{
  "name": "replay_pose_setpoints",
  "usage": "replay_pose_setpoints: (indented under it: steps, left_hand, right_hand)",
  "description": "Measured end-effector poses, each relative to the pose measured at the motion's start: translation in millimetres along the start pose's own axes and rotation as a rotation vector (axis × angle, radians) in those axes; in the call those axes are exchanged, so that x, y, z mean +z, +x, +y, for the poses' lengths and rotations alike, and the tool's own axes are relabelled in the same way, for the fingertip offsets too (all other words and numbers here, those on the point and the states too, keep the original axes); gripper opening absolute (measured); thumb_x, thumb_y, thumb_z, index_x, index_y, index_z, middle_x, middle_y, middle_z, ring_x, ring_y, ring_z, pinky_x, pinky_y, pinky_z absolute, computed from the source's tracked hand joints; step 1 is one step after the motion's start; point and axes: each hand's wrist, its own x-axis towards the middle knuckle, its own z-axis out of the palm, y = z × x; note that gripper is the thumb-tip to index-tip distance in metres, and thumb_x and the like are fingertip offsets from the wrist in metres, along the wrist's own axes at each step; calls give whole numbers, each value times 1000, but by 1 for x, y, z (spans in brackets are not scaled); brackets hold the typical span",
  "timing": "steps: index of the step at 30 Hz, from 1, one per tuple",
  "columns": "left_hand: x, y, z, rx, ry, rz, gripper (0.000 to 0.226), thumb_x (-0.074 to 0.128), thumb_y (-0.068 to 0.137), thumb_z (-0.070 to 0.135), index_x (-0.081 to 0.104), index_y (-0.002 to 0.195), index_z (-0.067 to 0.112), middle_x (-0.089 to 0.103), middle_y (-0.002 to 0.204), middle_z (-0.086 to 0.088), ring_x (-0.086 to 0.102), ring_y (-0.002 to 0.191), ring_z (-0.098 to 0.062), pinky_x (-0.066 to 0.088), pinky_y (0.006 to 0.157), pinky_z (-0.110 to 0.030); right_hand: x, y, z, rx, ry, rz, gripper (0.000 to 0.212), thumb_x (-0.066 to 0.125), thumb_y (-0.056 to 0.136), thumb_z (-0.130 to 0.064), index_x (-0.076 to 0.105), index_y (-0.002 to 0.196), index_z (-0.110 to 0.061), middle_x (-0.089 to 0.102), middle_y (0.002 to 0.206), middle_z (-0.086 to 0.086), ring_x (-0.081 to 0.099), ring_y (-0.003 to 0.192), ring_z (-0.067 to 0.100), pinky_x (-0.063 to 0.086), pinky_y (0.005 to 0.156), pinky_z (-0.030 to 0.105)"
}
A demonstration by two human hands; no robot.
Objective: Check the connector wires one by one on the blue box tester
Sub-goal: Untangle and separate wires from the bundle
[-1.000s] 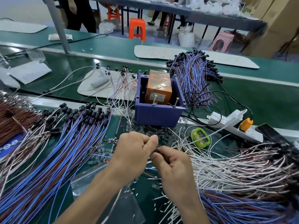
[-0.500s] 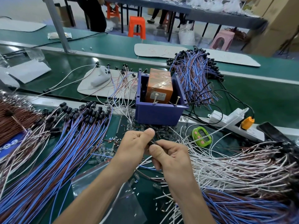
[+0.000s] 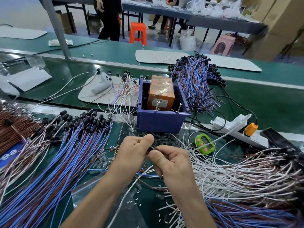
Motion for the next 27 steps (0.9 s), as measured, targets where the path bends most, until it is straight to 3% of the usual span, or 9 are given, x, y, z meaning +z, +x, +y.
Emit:
replay_pose_setpoints:
  steps: [2,3,6,8,15,21,23,25,27]
  left_hand:
    - [3,0,0,-53,-84,-58,70,62,76,56,38,58,-6,36,56,-34,38,57,-40,39,57,-61]
    - [3,1,0,-57,-100,-61,73,62,76,57,38,60,-9,37,57,-38,39,56,-43,40,57,-64]
    - [0,2,3,45,78,14,59,57,81,57,35,45,17,31,47,-9,29,48,-21,28,52,-36]
    - [-4,1,2,112,246,60,61,54,86,56,31,45,18,24,44,8,21,45,-13,22,48,-31]
    - [-6,0,0,211,398,137,64,60,101,37,38,45,17,25,40,9,26,41,-11,27,43,-22]
    - [-7,-8,1,367,368,24,58,49,93,65,53,49,28,42,45,10,38,47,-5,27,47,-16]
    - [-8,-6,0,320,242,-2,66,52,89,66,53,50,13,42,44,1,38,47,-7,33,46,-30]
    - [-5,-4,0,219,45,-42,68,58,89,59,50,46,7,43,45,-14,41,47,-19,34,48,-48]
    - [2,-4,-3,107,-156,-62,66,63,89,48,46,48,-1,39,46,-22,42,48,-26,33,48,-54]
  right_hand:
    - [1,0,2,24,42,18,33,64,88,-20,62,76,11,42,50,5,32,50,14,25,47,25]
    - [2,0,3,35,55,24,33,65,88,-21,63,76,10,42,50,5,31,50,14,24,47,26]
    - [1,0,3,37,35,18,23,65,88,-22,70,72,-7,39,52,0,29,53,14,21,48,28]
    - [-2,2,3,25,-43,-8,22,65,90,-21,69,70,-13,40,53,-6,29,54,13,22,48,26]
    - [-4,4,5,18,-143,-39,26,65,95,-15,64,72,-3,42,56,-6,32,55,11,27,50,25]
    - [-1,4,2,92,10,-80,32,65,99,-20,66,83,7,37,54,-3,27,50,11,23,47,23]
    - [-1,3,-2,105,47,-102,32,66,95,-23,65,78,3,36,54,-2,28,49,11,24,46,21]
    - [-1,4,-5,115,72,-118,34,64,89,-25,60,71,4,38,52,1,30,48,12,24,47,21]
    - [-2,5,-7,126,94,-129,37,63,88,-25,56,68,5,40,50,2,32,47,12,25,47,23]
